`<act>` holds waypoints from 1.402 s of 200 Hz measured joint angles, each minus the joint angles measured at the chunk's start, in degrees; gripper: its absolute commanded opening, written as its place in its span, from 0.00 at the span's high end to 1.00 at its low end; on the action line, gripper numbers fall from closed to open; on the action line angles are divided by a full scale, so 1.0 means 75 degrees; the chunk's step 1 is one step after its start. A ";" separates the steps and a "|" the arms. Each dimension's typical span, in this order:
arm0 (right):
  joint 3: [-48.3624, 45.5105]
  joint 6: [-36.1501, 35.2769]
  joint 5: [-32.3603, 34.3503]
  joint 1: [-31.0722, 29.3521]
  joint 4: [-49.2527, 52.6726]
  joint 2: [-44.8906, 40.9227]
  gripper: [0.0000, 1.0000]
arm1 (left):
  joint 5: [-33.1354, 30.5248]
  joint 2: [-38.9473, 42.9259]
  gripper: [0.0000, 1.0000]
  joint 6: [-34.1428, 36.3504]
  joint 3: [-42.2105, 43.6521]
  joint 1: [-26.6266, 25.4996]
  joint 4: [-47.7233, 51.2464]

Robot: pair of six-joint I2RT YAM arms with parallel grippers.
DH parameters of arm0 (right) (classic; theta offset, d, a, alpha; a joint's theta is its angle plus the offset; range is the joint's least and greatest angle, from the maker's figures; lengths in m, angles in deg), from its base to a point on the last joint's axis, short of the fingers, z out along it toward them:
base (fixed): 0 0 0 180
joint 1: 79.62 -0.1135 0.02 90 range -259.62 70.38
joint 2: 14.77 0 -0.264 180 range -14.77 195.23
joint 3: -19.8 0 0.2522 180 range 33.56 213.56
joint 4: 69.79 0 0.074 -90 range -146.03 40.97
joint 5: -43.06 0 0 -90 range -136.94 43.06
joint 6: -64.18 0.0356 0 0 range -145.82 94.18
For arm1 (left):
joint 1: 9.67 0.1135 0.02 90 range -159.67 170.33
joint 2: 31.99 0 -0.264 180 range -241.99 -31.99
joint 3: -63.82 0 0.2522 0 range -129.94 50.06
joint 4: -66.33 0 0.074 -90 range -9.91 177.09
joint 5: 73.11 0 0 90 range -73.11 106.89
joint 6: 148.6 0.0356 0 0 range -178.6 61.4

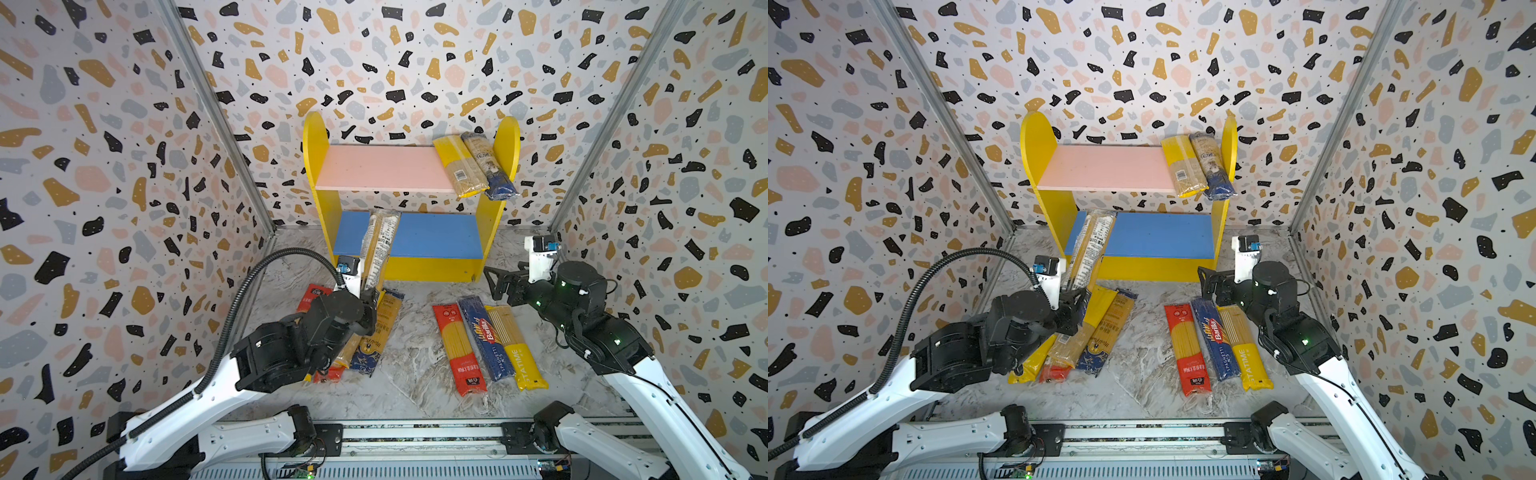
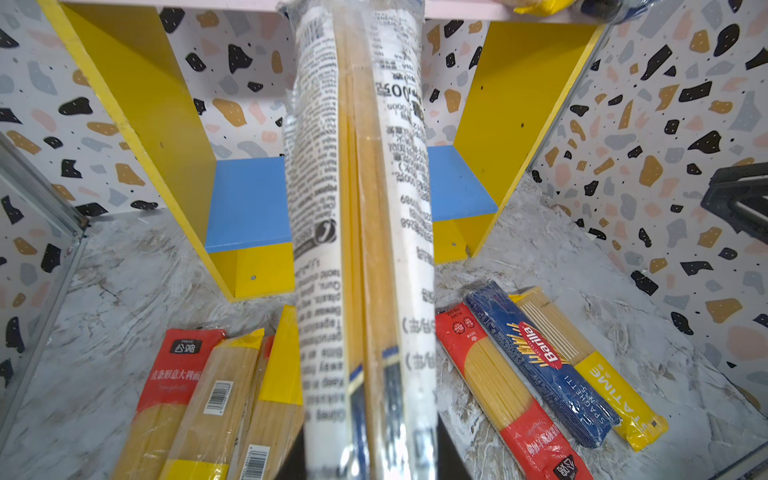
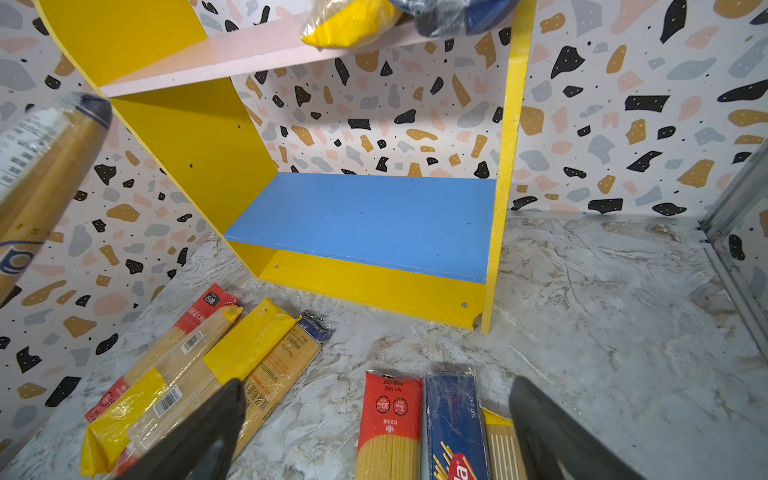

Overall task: Place and organize the pasta boxes and bags onto the shelf
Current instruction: 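Raise the white-labelled bag upright and carry it above the pink shelf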

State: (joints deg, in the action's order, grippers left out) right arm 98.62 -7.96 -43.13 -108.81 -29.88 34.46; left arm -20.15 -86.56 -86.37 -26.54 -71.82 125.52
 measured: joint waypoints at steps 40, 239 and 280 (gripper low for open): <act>0.0119 0.0000 -0.0070 0.0000 -0.0085 -0.0009 0.01 | -0.0271 -0.0941 1.00 0.0525 -0.1510 0.0000 0.0000; 0.0096 0.0093 0.0455 0.0000 -0.0041 -0.0516 0.01 | 0.1256 -0.8440 1.00 0.0548 -0.8886 0.2804 -0.1912; 0.0076 0.0099 0.0562 0.0000 -0.0050 -0.0440 0.01 | 0.1950 -0.8545 1.00 0.0035 -0.8894 0.2929 -0.2133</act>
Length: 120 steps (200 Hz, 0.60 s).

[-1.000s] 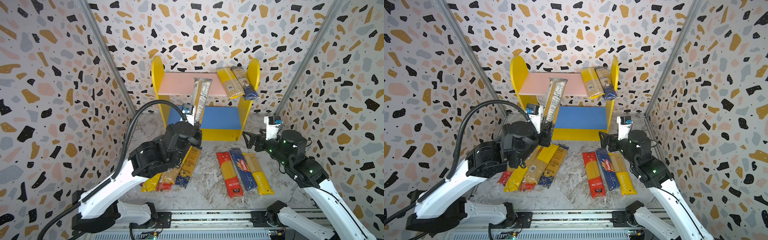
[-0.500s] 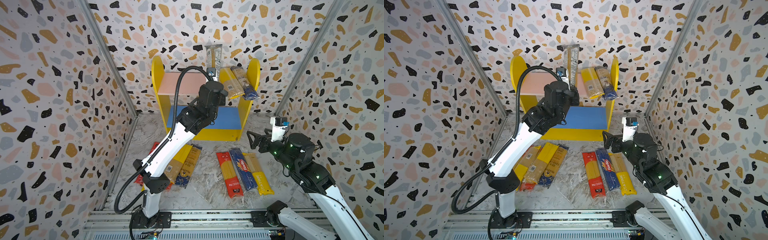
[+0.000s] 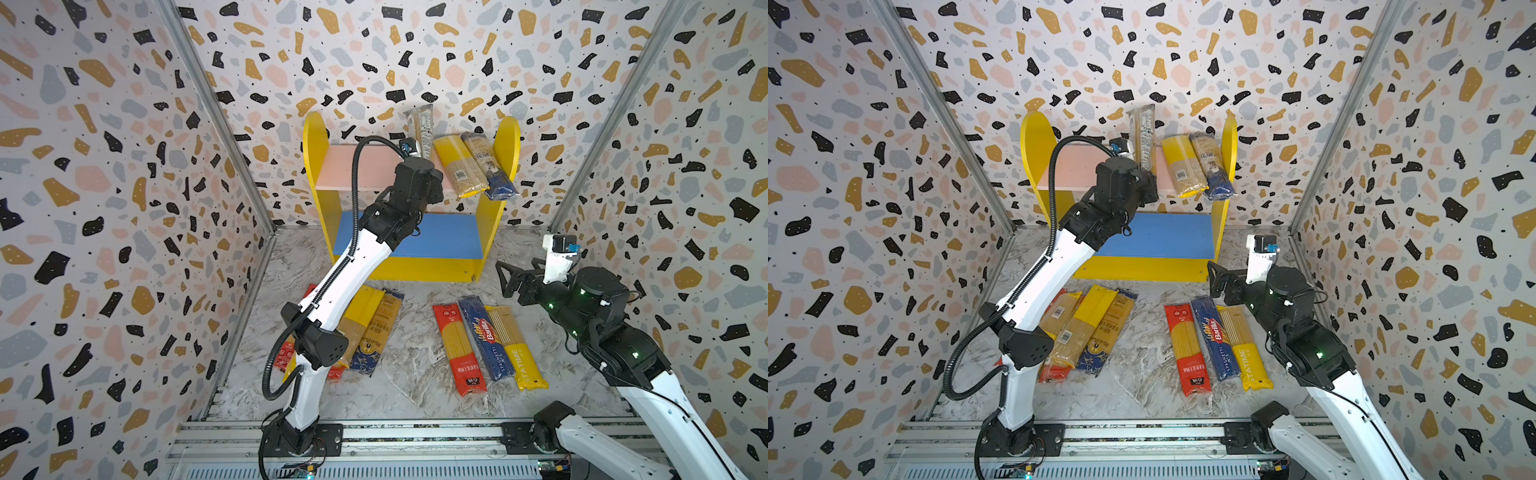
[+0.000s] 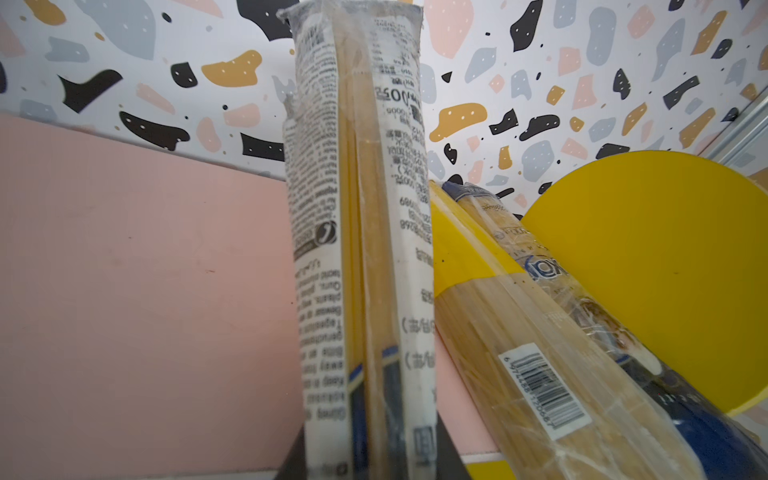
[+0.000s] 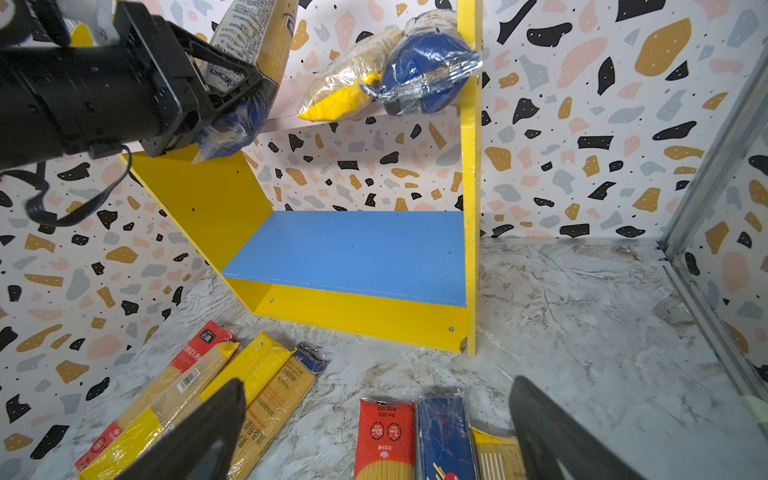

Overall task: Place and organize the pasta boxes and bags onto the shelf
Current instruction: 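Raise the white-labelled bag upright and carry it above the pink shelf, then lower the white-labelled bag onto the pink shelf beside the yellow-topped bag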

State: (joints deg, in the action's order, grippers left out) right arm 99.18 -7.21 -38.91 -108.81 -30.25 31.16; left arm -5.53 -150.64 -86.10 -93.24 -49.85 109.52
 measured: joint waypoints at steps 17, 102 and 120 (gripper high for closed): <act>-0.0012 0.0000 0.0052 0.0000 -0.0006 0.0085 0.01 | 0.0163 -0.0029 1.00 -0.0163 0.0000 0.0012 -0.0058; -0.0131 -0.0009 0.0055 0.0029 -0.0122 0.0289 0.01 | 0.0463 -0.0087 0.45 -0.0463 -0.0023 0.0070 -0.0408; -0.0140 -0.0009 0.0038 0.0064 -0.0137 0.0300 0.01 | 0.0472 -0.0082 0.47 -0.0466 -0.0029 0.0090 -0.0720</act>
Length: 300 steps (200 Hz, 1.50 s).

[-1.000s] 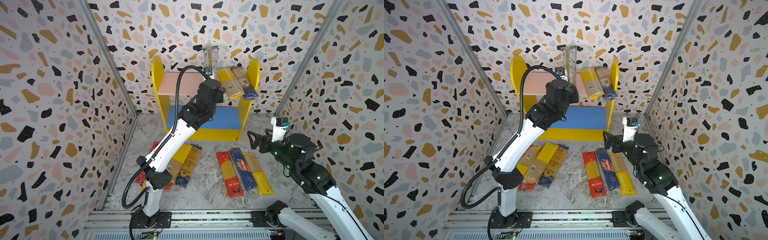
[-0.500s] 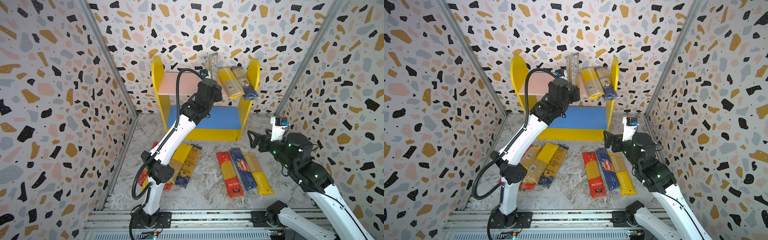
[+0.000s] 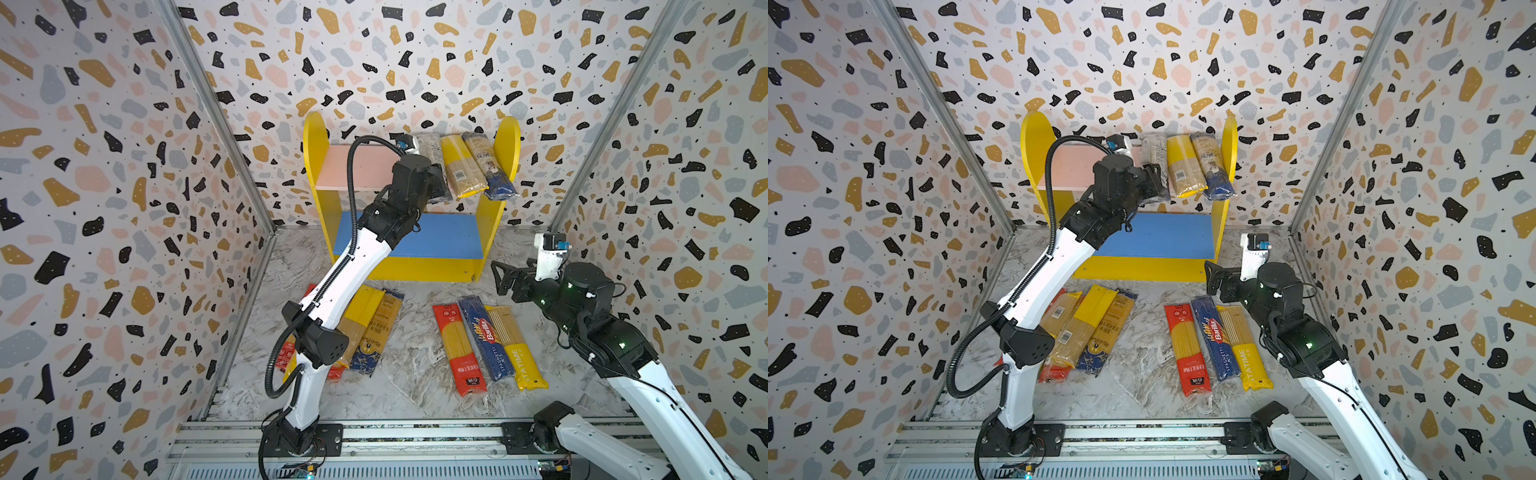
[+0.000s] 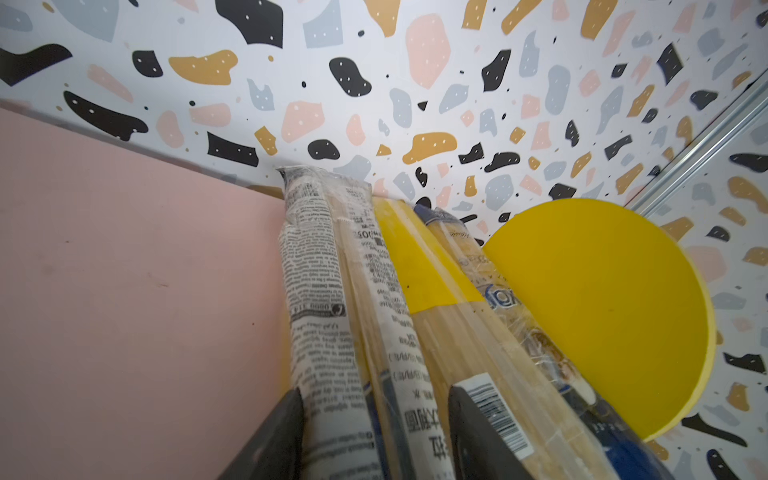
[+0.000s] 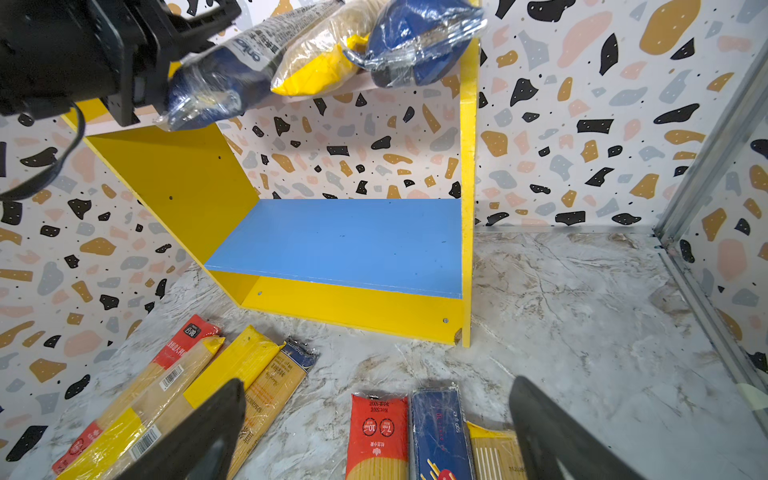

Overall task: Place and organize the pasta boxes and bags onto the shelf
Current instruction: 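Lower the white-labelled bag onto the pink shelf beside the yellow-topped bag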

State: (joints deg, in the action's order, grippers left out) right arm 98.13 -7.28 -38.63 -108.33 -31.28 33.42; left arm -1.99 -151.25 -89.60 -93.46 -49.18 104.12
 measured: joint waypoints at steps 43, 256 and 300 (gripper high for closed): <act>-0.0105 0.0000 -0.0052 0.0082 -0.0079 0.0041 0.01 | 0.0000 0.0000 0.47 0.0012 0.0000 0.0047 -0.0149; -0.0111 0.0064 -0.0160 0.0277 -0.0093 0.0189 0.01 | 0.1614 -0.0522 0.49 -0.0903 -0.0195 0.0895 -0.0571; -0.0111 0.0093 -0.0154 0.0277 -0.0044 0.0187 0.01 | 0.1976 -0.0746 0.52 -0.1096 -0.0364 0.0895 -0.0895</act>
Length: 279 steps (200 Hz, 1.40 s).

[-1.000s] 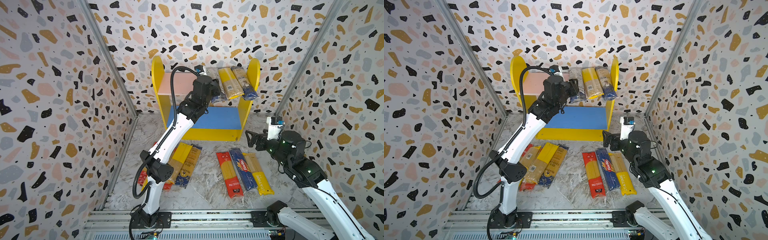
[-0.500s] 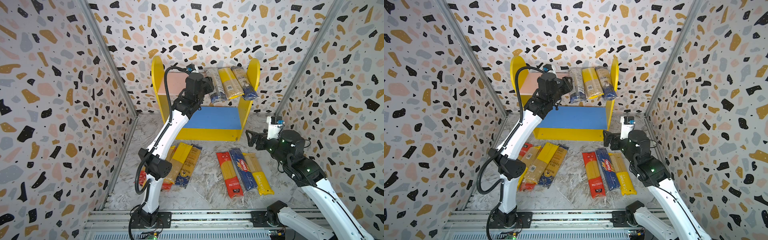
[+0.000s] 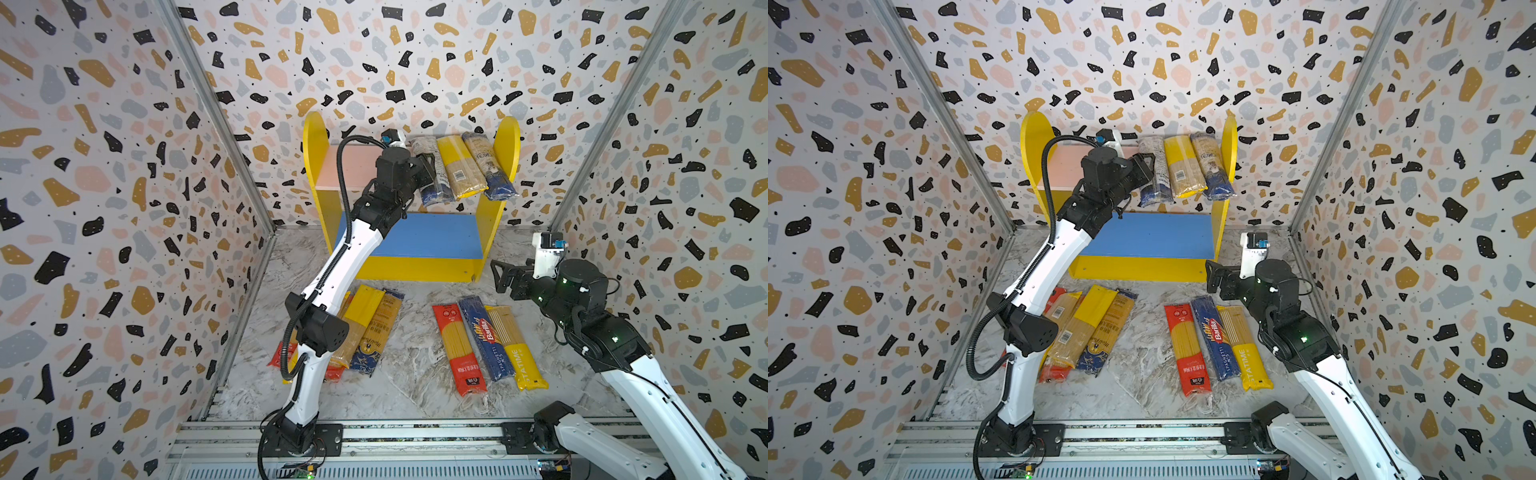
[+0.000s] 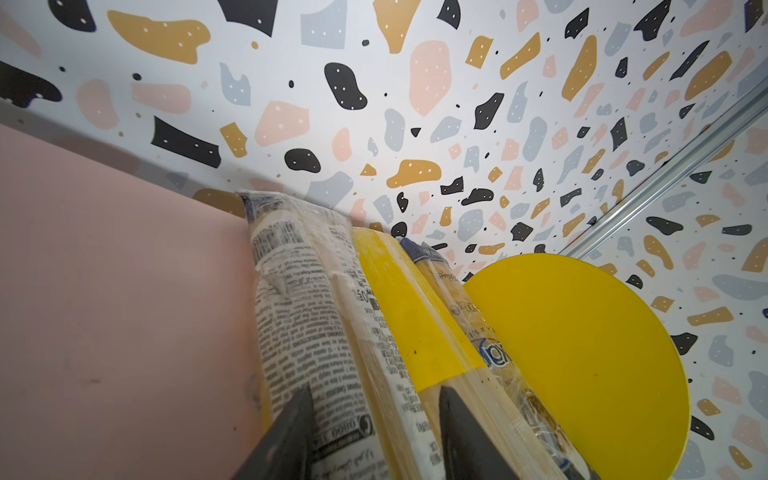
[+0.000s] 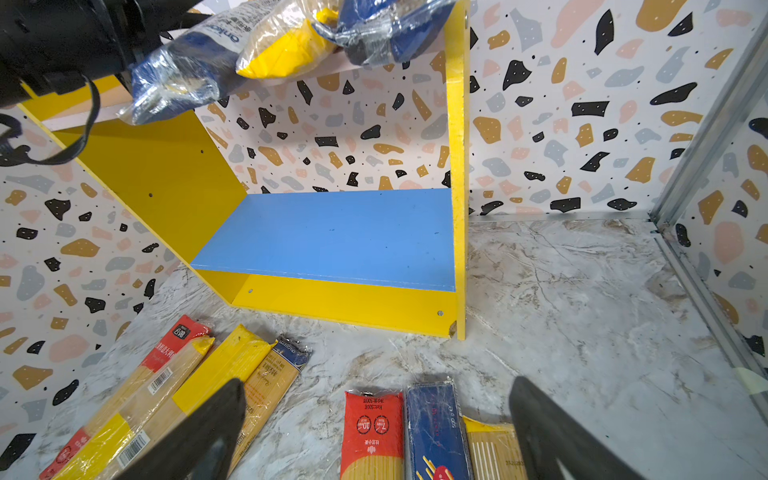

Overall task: Place and organize the pasta boxes and bags onto the shelf
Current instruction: 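Lower the white-labelled bag onto the pink shelf beside the yellow-topped bag, then open the left gripper and draw it back down toward the table bags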

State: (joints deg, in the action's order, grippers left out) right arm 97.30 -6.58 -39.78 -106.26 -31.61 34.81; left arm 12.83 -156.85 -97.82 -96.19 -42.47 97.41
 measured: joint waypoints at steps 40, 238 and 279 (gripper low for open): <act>-0.0003 0.0000 0.0015 0.0000 0.0032 -0.0003 0.01 | -0.0204 0.0221 0.43 0.0323 0.0216 -0.0073 0.0047; -0.0256 0.0061 -0.0443 0.0000 -0.0052 -0.0204 0.01 | -0.4520 0.9970 0.12 0.1381 1.2957 -0.1903 0.0883; -0.0256 0.0067 -0.0460 -0.0052 0.0000 -0.0201 0.01 | -0.4494 1.0034 0.11 0.1070 1.3674 -0.1903 0.0985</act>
State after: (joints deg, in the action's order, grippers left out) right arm 95.38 -6.08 -43.24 -106.65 -31.61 33.31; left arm -20.87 -81.59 -89.80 6.36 -56.74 104.80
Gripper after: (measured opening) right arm 0.990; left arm 0.890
